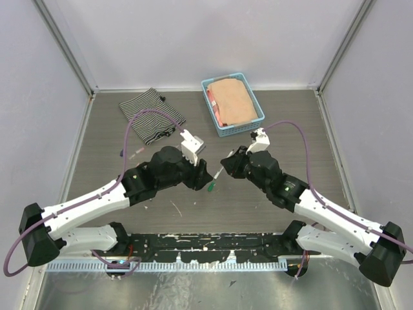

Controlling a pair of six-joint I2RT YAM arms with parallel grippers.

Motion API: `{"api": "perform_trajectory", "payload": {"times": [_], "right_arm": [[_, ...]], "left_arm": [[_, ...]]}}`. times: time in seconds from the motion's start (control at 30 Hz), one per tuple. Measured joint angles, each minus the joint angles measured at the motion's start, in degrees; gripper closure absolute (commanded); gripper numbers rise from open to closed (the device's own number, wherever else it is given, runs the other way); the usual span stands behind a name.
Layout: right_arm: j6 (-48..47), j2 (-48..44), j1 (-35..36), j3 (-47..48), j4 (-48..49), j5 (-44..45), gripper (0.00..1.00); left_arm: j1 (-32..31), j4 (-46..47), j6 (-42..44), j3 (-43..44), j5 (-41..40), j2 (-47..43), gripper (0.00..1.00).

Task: Insert the pens into the pen caps
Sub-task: Adjust the pen.

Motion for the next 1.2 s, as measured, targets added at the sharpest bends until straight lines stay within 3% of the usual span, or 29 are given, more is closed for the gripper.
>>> {"api": "perform_trajectory", "payload": {"times": [0.4, 0.83, 1.2], "right_arm": [[3.45, 2.82, 0.00, -0.66, 8.74, -10.78, 1.00], [4.04, 3.39, 0.00, -0.66, 10.93, -15.17, 1.00], [4.04, 4.20, 0.00, -0.66, 11.17, -17.49, 1.00]], "left_arm": [[0.00, 1.77, -0.09, 0.00, 0.44, 2.12, 0.48], [-0.04, 1.70, 0.26, 0.02, -2.10, 2.60, 0.59], [-0.04, 1.70, 0.50, 0.02, -2.29, 2.78, 0.59]]}}
